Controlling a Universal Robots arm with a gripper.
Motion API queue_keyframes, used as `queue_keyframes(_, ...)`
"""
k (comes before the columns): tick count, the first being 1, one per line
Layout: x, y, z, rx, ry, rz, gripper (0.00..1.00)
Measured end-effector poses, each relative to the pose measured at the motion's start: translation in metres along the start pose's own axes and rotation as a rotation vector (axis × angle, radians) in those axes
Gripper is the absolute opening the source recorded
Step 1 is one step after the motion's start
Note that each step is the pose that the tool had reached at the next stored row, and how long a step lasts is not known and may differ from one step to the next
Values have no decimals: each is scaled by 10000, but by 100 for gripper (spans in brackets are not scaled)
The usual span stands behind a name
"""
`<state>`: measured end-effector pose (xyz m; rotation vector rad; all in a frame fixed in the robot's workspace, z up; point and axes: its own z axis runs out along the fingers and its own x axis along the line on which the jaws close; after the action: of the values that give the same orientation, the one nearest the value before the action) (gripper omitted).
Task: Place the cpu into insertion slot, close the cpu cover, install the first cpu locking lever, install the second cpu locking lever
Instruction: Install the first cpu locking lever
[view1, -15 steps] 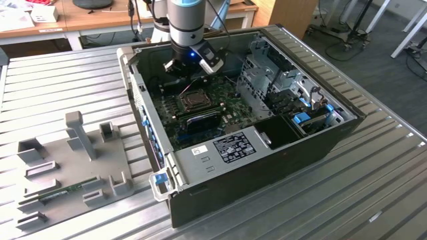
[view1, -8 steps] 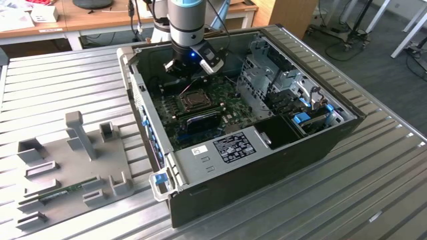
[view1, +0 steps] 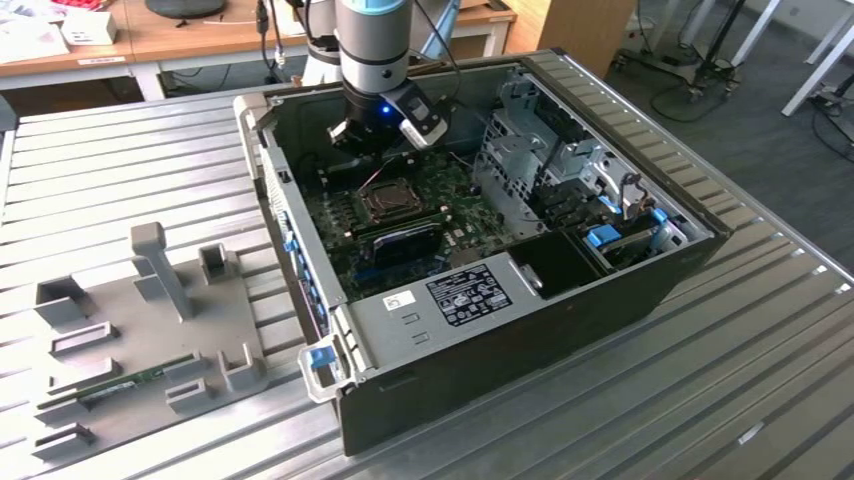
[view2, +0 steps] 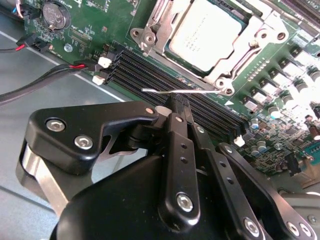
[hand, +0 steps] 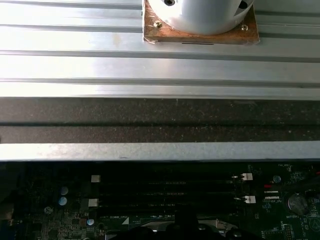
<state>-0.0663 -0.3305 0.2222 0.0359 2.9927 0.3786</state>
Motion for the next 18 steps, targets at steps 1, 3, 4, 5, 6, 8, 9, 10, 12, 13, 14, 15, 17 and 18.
queue_keyframes(1, 0, -2, 1, -3, -2, 0, 10)
queue_keyframes(3, 0, -3, 0, -2, -1, 1, 10)
queue_keyframes(4, 0, -3, -1, -1, 0, 1, 10)
queue_keyframes(5, 0, -4, -1, 1, 0, 1, 10)
queue_keyframes(6, 0, -4, -1, 1, 1, 0, 10)
queue_keyframes(8, 0, -5, -2, 1, 1, 0, 10)
queue_keyframes(9, 0, -6, -1, 1, 1, 0, 10)
queue_keyframes(10, 0, -8, 1, -1, 0, 0, 10)
queue_keyframes(12, -2, -11, 2, 0, 1, -2, 10)
queue_keyframes(13, -2, -11, 2, 2, 1, 1, 10)
queue_keyframes(14, -2, -12, 2, 1, 1, 0, 10)
queue_keyframes(15, -2, -11, 3, 1, 1, 0, 10)
queue_keyframes(17, -3, -12, 6, 0, 0, 0, 10)
queue_keyframes(18, -5, -13, 7, 0, 1, -1, 10)
